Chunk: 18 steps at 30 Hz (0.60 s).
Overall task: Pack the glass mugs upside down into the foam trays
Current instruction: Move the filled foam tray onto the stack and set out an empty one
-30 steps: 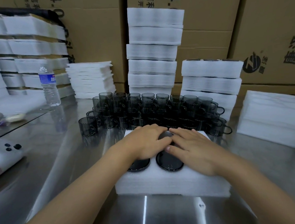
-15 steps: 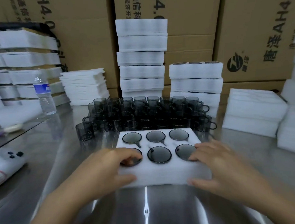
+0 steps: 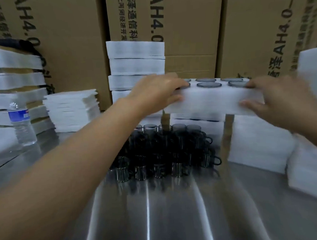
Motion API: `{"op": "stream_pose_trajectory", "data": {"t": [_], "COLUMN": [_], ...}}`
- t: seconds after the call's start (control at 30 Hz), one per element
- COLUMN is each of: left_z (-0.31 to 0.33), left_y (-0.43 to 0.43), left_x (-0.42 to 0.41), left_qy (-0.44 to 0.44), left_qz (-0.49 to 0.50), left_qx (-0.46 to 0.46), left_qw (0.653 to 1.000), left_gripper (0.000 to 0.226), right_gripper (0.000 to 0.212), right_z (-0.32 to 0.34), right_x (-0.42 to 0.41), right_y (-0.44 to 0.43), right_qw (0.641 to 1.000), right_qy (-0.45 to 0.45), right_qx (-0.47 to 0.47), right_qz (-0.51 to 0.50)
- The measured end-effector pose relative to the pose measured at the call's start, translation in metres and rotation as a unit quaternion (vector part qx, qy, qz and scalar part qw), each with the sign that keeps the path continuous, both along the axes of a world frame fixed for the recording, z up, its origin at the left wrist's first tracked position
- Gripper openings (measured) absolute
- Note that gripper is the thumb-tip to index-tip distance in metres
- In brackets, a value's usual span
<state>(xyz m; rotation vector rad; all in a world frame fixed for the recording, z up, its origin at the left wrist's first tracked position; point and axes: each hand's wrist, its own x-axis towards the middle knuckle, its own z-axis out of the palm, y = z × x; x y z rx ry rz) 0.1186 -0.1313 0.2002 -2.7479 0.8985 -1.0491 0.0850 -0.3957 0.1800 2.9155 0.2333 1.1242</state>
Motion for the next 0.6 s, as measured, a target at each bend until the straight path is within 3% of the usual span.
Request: {"op": "stream_pose_trajectory", "data": {"t": [0.17, 0.4, 0.6], "left_z": [0.035, 0.044, 0.046], "left_y": [-0.029, -0.040, -0.037], "left_x": [0.102, 0.187, 0.214], "left_qy": [-0.012, -0.011, 0.007], "left_qz": [0.009, 0.077, 0.106], "left_qx": [-0.035, -0.051, -0.036], "left_qw": [0.999, 0.996, 0.994], "left_gripper": [0.034, 0.027, 0.026], "right_gripper": [0.039, 0.035, 0.036], "right_z": [0.027, 0.050, 0.045], "right_x": [0.096, 0.194, 0.224], "right_y": [-0.015, -0.009, 0.007], "right_qw": [0.995, 0.993, 0.995], "right_qy": [-0.012, -0.033, -0.009], "right_qx": [0.093, 0.109, 0.104], "right_qz": [0.018, 0.011, 0.002]}}
